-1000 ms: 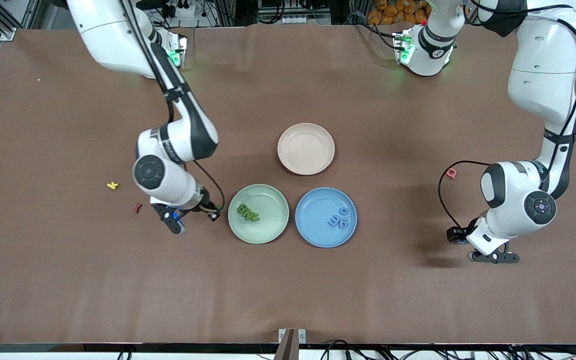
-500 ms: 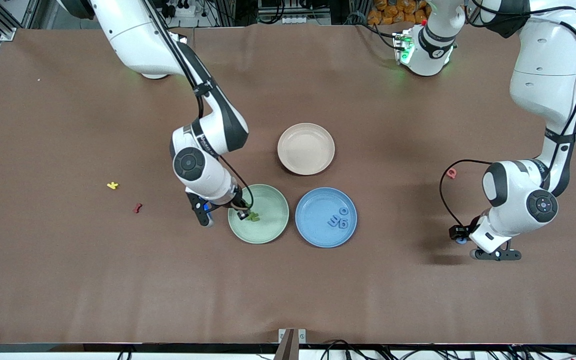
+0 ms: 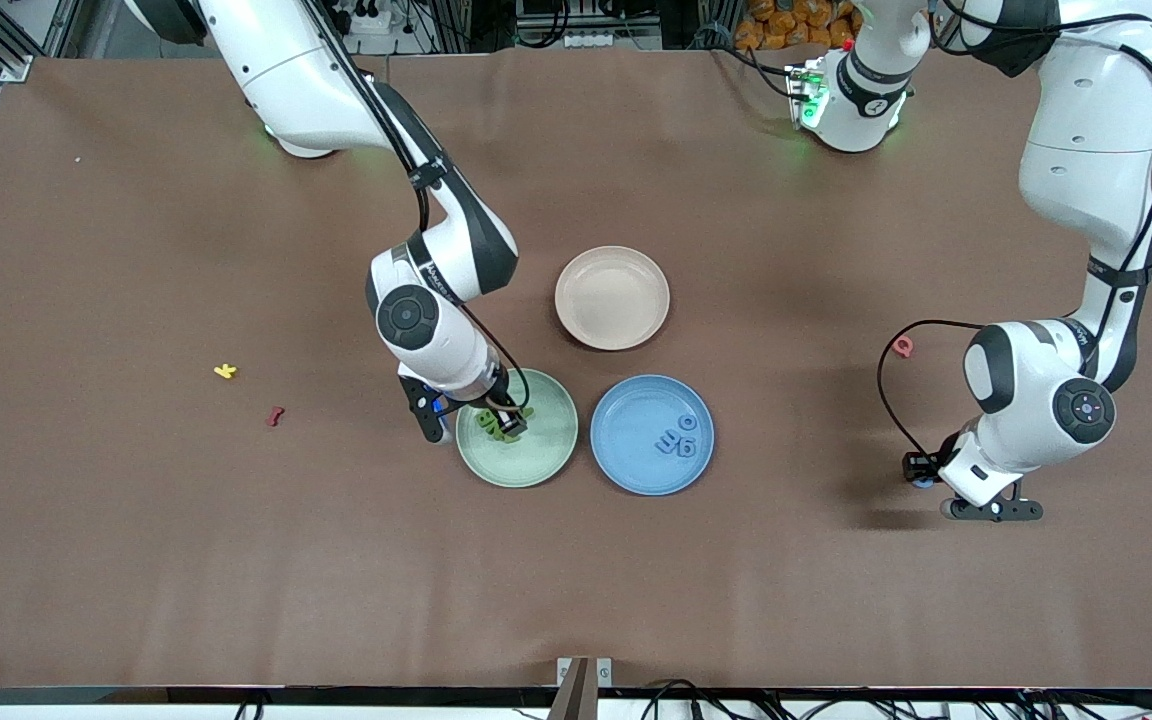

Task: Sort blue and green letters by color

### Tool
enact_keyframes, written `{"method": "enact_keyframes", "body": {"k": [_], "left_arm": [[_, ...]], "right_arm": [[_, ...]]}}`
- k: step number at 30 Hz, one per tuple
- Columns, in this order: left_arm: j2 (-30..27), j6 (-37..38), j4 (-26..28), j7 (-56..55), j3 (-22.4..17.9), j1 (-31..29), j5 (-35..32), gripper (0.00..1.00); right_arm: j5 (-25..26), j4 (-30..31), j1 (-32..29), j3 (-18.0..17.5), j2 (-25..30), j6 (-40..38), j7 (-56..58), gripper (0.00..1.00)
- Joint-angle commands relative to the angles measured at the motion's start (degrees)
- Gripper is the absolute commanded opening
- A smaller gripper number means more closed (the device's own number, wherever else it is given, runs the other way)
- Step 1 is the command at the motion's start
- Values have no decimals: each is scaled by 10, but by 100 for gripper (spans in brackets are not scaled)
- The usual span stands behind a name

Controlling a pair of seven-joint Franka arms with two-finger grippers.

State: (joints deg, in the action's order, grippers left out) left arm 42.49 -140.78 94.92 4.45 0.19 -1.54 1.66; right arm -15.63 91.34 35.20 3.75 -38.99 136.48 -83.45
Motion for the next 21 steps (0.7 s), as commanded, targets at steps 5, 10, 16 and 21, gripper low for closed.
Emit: {"method": "enact_keyframes", "body": {"k": [5, 10, 16, 21], "left_arm": [[2, -22, 4, 17, 2, -2, 19, 40], [3, -24, 5, 17, 2, -2, 19, 35], [3, -24, 5, 17, 2, -2, 19, 32], [2, -24, 4, 17, 2, 0, 18, 26]], "right_arm": [[-2, -10, -50, -13, 16, -41, 58, 100], [-2, -3, -86, -16, 40, -96, 126, 100], [0, 32, -129, -15, 66, -118, 222, 100], [14, 61, -159, -15, 74, -116, 291, 100]]}}
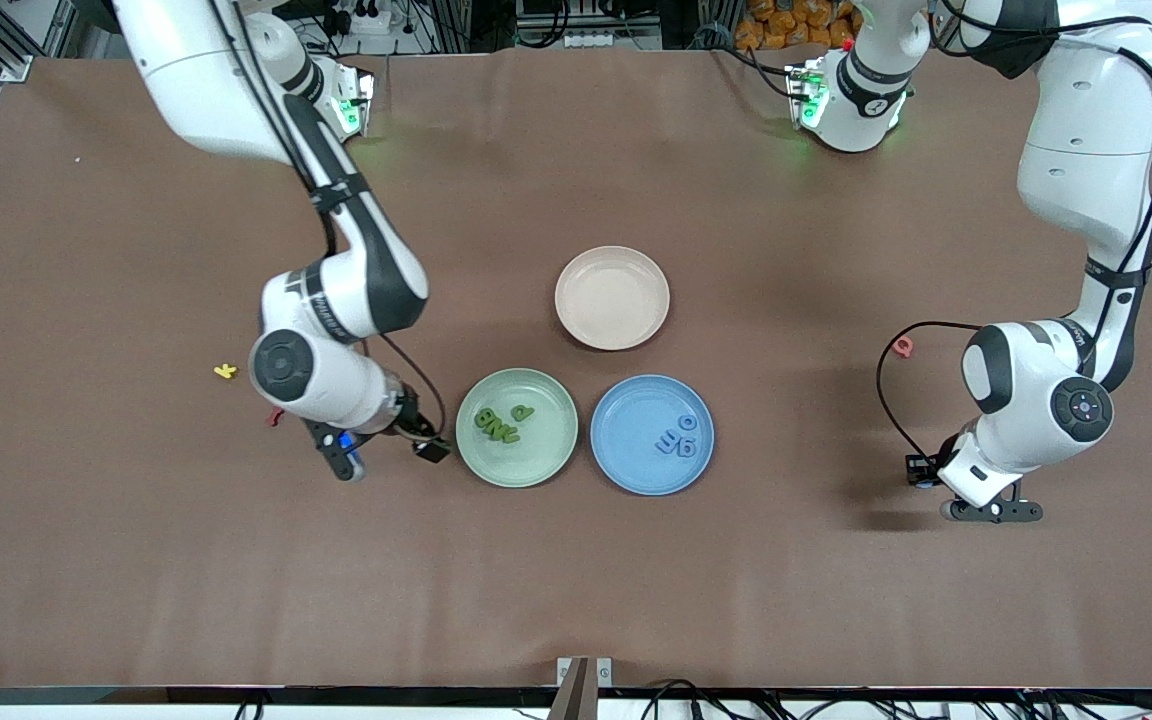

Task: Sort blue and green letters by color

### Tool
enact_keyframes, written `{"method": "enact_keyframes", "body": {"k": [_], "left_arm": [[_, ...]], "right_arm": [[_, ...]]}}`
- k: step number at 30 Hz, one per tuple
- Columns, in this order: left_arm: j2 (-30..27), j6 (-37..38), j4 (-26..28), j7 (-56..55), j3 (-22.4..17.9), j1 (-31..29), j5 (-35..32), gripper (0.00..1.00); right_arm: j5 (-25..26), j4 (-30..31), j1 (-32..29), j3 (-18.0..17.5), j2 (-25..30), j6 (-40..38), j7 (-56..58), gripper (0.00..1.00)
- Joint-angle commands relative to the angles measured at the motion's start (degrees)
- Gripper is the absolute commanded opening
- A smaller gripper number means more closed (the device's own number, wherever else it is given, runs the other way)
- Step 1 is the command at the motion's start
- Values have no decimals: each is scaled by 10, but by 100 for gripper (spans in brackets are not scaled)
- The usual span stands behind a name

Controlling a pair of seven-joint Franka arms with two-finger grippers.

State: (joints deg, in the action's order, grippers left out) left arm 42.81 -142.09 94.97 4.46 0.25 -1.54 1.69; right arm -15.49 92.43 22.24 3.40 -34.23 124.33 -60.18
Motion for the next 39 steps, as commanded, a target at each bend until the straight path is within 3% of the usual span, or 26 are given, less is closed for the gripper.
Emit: {"method": "enact_keyframes", "body": {"k": [1, 7, 19, 39], "left_arm": [[-1, -11, 5, 17, 2, 1, 17, 24], [-6, -11, 5, 17, 2, 4, 17, 18], [-26, -6, 5, 0, -5, 40, 17, 18], [-72, 63, 5, -196, -12, 151, 17, 18]], "right_arm": [[19, 53, -34, -11, 27, 6, 67, 100], [60, 81, -69, -11, 37, 8, 117, 100], [61, 151, -142, -13, 99, 10, 265, 100], [62, 254, -220, -23, 258, -32, 460, 100]]}}
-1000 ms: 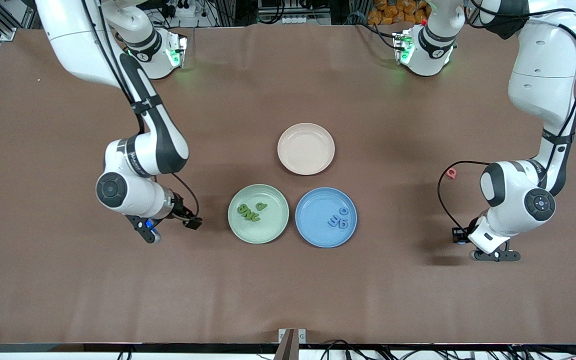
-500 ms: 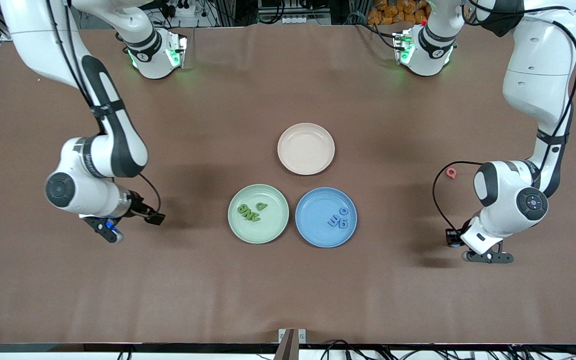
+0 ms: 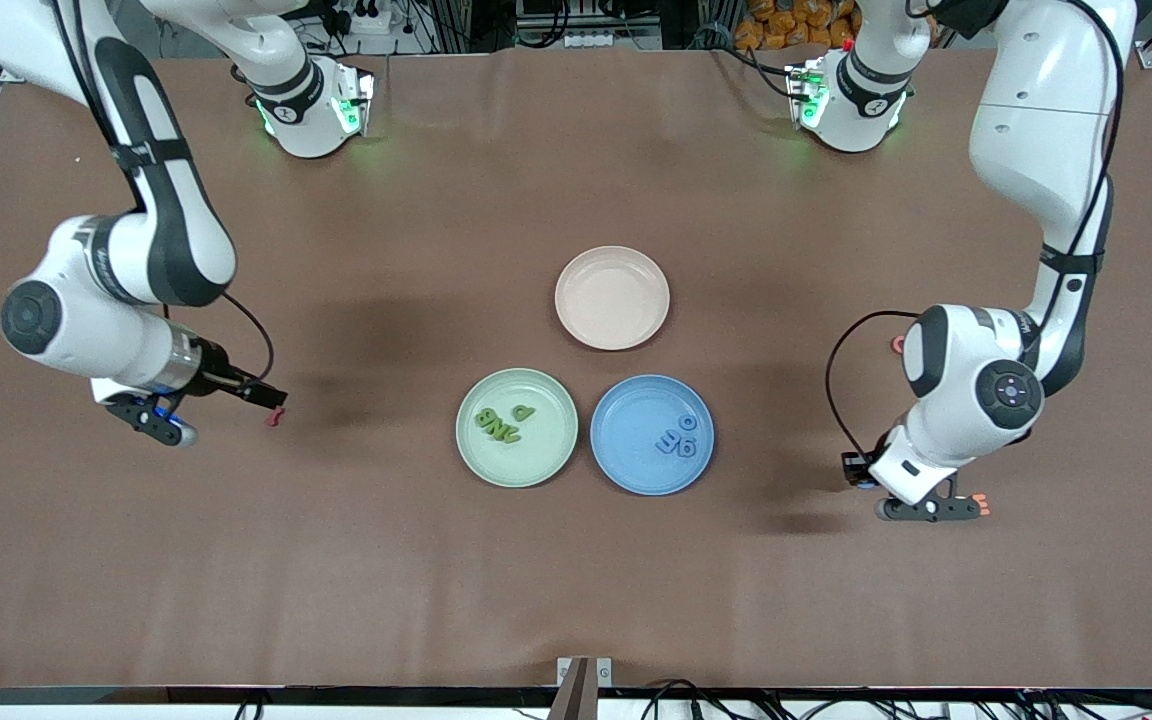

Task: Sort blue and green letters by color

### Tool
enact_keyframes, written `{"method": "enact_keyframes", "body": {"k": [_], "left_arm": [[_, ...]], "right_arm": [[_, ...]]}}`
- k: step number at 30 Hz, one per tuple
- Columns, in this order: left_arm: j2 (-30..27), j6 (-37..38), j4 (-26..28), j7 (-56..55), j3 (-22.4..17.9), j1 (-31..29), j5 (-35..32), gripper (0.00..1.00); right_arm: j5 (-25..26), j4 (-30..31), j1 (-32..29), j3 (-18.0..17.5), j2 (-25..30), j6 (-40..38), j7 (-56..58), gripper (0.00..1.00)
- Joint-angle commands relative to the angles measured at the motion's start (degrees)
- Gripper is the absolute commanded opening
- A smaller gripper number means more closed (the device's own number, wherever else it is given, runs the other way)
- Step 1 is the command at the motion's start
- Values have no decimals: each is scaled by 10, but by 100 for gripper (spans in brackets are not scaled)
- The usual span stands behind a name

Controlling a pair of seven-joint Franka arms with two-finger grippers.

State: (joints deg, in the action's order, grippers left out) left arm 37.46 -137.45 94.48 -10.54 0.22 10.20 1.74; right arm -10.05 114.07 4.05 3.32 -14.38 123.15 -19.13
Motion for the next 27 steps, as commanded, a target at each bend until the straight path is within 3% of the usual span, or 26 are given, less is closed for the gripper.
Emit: {"method": "enact_keyframes", "body": {"k": [1, 5, 15, 22, 27], "left_arm": [[-20, 18, 10, -57, -12, 40, 16, 18], [-22, 23, 10, -100, -15, 66, 15, 18], [-23, 25, 10, -214, -16, 127, 14, 18], [-27, 25, 10, -281, -16, 163, 14, 18], [-29, 25, 9, -318, -15, 182, 14, 18]], "right_arm": [[7, 37, -47, -27, 65, -26, 58, 100], [24, 37, -72, -46, 84, -41, 77, 100], [92, 25, -75, -57, 131, -82, 106, 100], [95, -74, -77, -56, 145, -164, 157, 100], [96, -141, -71, -57, 146, -178, 168, 100]]}}
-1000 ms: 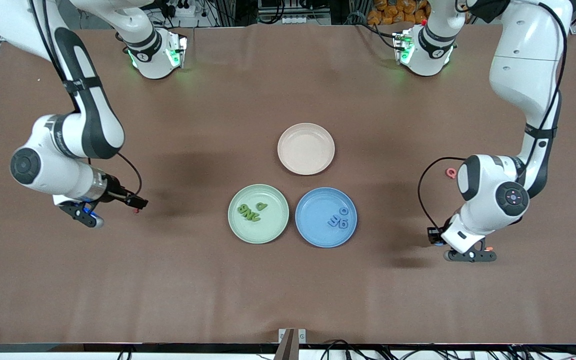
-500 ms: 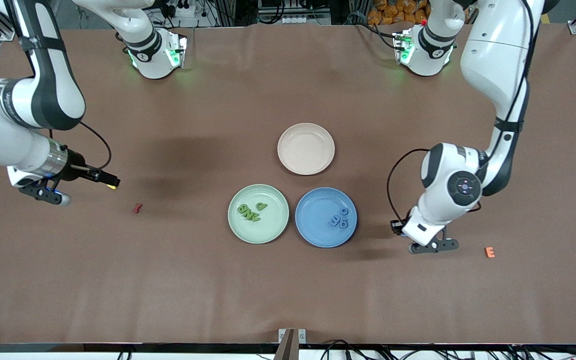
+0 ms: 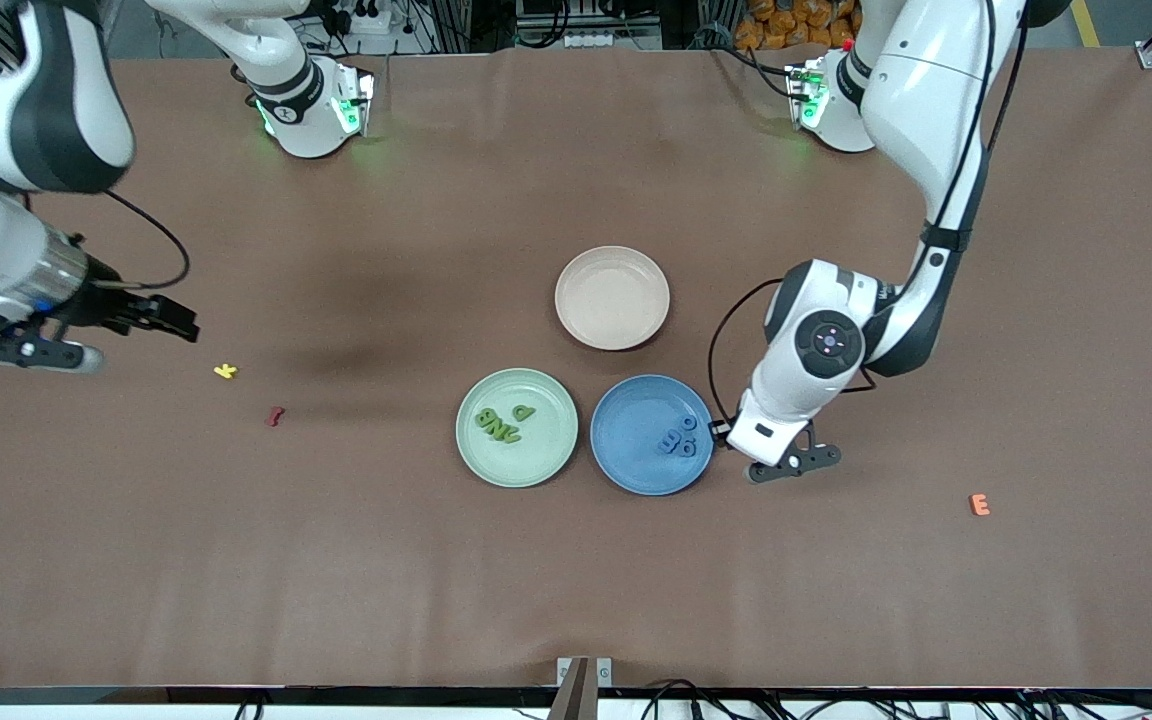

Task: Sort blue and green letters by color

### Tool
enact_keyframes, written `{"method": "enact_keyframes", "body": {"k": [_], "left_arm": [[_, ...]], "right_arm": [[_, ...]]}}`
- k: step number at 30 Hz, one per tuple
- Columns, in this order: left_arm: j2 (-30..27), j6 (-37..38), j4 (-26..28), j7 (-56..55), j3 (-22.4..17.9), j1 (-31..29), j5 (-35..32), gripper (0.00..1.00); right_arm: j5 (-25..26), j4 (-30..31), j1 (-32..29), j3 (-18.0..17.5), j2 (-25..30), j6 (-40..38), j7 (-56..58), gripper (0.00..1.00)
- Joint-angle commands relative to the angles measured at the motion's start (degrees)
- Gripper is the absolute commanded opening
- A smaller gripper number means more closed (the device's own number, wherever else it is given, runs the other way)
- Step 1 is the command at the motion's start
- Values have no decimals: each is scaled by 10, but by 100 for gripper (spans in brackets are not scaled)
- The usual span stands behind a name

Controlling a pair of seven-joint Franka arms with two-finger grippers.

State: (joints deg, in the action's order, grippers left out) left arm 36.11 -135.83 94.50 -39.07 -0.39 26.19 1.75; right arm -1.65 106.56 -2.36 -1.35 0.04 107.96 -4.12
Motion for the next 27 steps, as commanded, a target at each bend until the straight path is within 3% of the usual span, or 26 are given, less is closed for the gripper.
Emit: {"method": "enact_keyframes", "body": {"k": [1, 6, 16, 17, 19, 22, 23, 27], "left_arm": [[-16, 8, 9, -39, -10, 26, 14, 18], [-16, 8, 9, -63, -9, 38, 14, 18], [-16, 8, 7, -84, -9, 48, 15, 19], [-16, 8, 6, -84, -9, 48, 15, 27], [-16, 8, 6, -83, -9, 47, 15, 55], [-16, 8, 5, -83, -9, 44, 16, 73], [-16, 8, 4, -83, -9, 44, 16, 84], [-16, 8, 3, -83, -8, 41, 17, 94]], "right_arm": [[12, -78, -6, -11, 0, -27, 19, 100], [18, -126, -4, -16, -1, -59, 38, 100], [76, -203, -1, -35, -4, -145, 98, 100], [76, -206, -2, -34, -4, -148, 108, 100], [76, -208, -4, -34, -4, -149, 114, 100], [74, -208, -4, -34, -4, -149, 109, 100], [73, -208, -4, -34, -4, -149, 108, 100], [65, -208, -4, -34, -4, -143, 91, 100]]}}
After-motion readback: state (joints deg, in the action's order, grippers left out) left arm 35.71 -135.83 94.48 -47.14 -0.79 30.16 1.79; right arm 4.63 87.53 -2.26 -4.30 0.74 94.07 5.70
